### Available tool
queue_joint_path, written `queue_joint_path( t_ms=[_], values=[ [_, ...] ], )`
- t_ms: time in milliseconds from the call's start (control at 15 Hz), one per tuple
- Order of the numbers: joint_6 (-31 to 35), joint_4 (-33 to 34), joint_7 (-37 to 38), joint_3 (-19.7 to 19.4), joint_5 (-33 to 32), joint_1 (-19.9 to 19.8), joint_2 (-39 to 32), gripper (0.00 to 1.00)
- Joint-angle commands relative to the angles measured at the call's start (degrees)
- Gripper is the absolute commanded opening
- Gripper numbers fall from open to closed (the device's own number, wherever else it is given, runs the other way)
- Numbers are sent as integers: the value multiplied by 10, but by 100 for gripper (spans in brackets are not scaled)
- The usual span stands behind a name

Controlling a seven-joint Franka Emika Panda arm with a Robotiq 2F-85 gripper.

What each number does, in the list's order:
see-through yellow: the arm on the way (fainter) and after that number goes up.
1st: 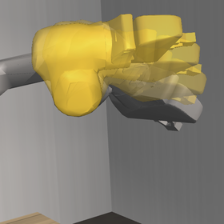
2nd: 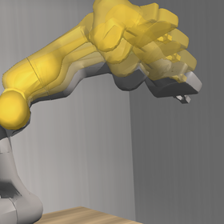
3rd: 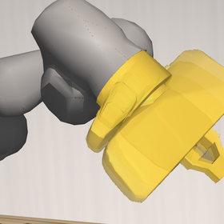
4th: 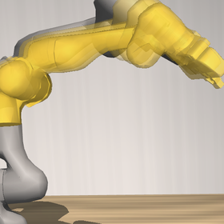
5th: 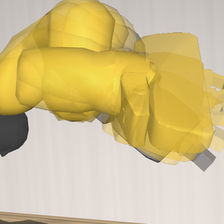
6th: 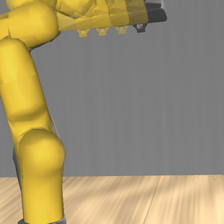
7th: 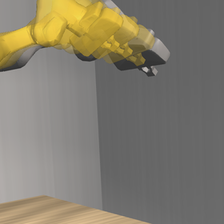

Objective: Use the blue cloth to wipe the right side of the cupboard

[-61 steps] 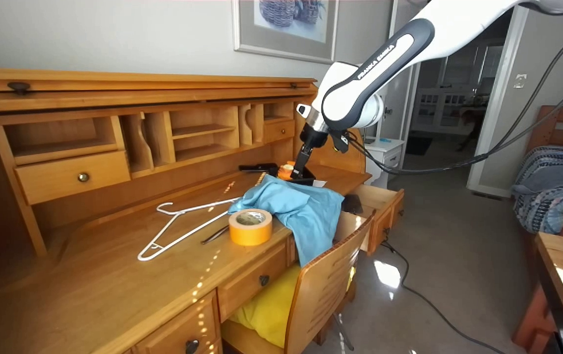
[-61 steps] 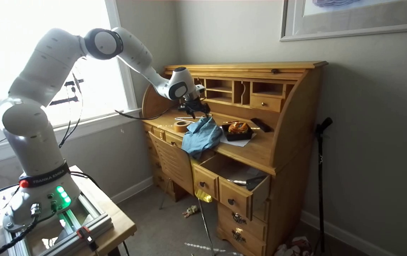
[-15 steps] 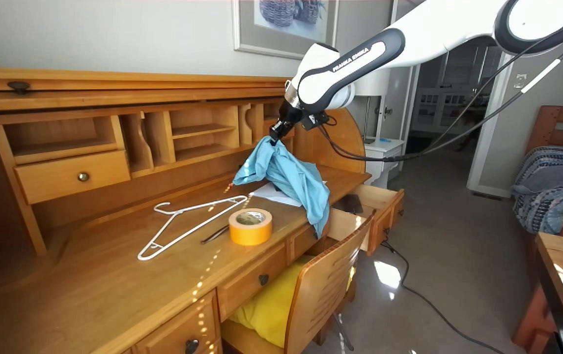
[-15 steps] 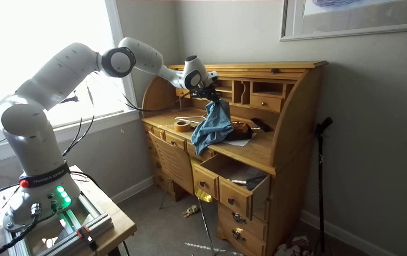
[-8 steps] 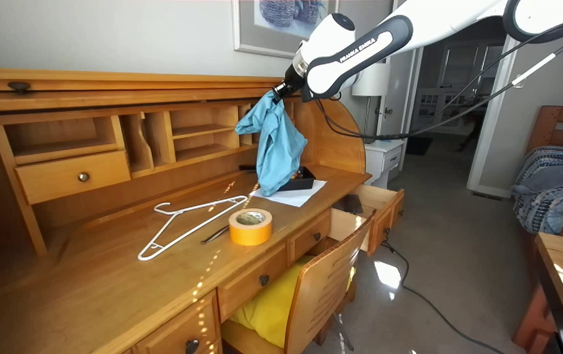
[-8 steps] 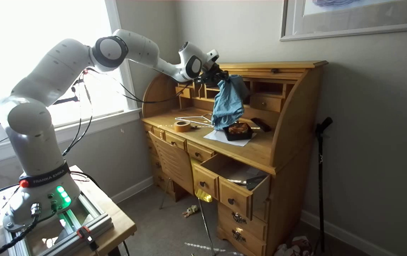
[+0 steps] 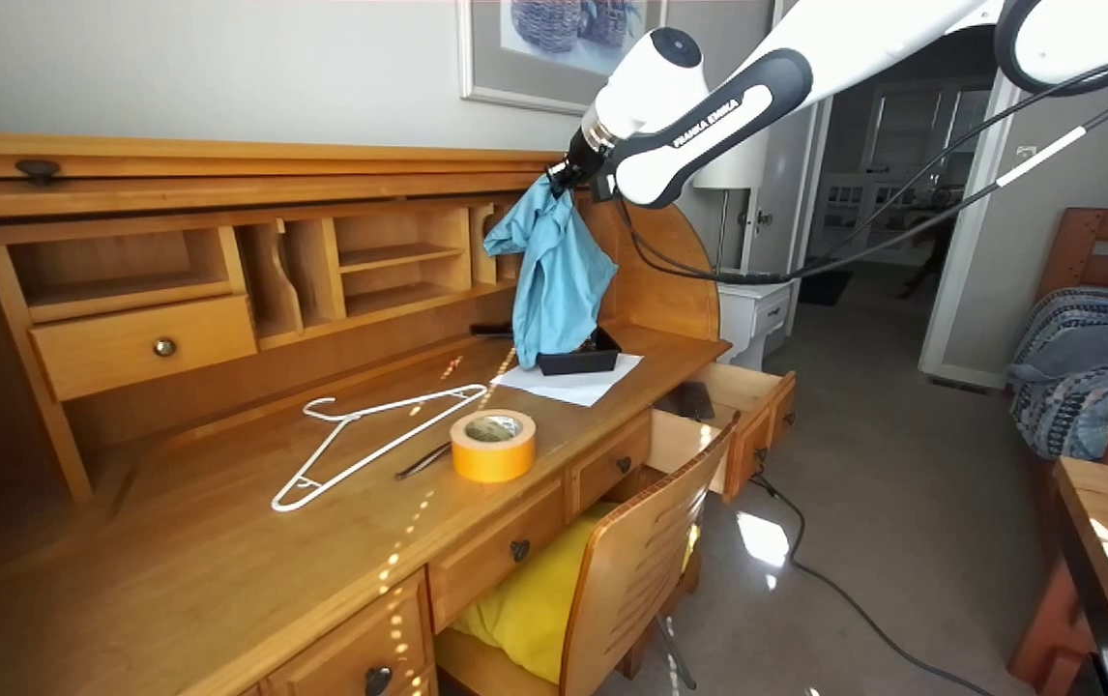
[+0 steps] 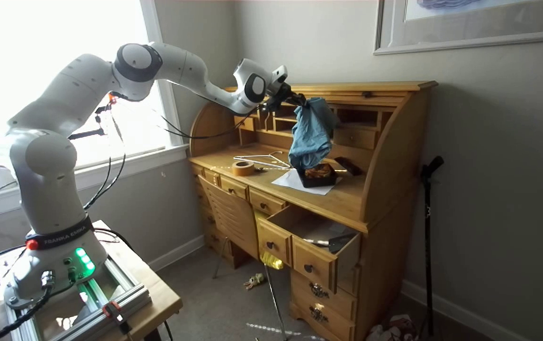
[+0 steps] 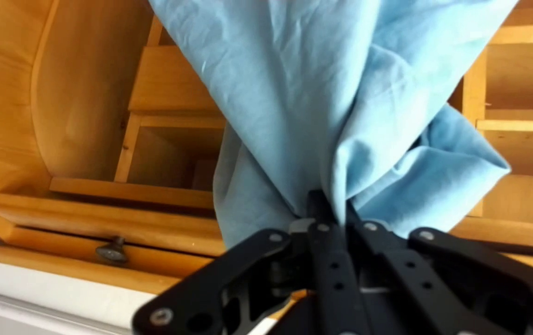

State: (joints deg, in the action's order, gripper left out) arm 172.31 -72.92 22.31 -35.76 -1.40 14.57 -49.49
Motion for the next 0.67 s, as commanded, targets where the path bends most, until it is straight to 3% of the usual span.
queue_joint_path(
  t_ms=[0,200,267,600],
  values=[
    [0,-5,3,0,0,3,0,5],
    [0,-6,5,-1,0,3,0,5],
    [-22,5,33,-33,3,14,-15,1],
    [-109,-10,148,-161,-5,41,-55,1]
  ],
)
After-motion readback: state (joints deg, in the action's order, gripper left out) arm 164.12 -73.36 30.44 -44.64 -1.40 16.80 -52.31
